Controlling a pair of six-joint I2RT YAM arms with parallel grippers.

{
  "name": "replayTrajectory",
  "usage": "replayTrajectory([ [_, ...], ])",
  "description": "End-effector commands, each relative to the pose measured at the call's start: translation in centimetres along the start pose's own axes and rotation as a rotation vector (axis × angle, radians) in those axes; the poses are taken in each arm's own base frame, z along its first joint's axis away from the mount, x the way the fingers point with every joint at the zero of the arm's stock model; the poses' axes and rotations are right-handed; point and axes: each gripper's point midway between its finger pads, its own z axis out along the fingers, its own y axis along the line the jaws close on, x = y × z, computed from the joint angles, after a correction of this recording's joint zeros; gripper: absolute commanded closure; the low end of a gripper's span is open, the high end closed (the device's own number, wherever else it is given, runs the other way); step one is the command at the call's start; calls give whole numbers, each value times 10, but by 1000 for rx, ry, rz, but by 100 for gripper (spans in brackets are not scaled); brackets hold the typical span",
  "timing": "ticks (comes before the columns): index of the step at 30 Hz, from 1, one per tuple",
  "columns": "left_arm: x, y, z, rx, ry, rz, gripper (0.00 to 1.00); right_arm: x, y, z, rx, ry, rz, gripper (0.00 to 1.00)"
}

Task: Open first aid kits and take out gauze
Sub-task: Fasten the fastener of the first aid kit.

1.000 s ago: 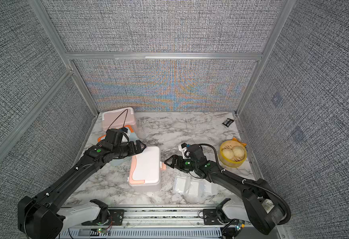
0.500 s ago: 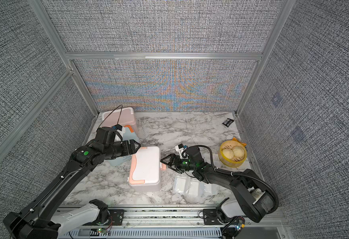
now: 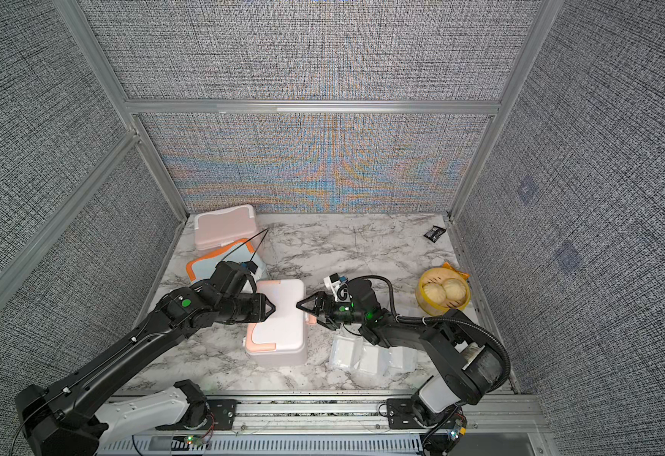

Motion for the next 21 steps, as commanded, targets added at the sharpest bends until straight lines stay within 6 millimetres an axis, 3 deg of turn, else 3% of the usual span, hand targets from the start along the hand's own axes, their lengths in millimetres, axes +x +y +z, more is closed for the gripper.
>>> replayTrajectory([
  [1,-1,0,6,-11,-6,-7,68,-1,15,2,-55,2,-10,1],
  [9,8,-3,23,-14,26,0,70,5,21,5,-76,21,12,1],
  [21,7,-2,23,-22,21,5,70,8,31,-3,-94,18,8,1],
])
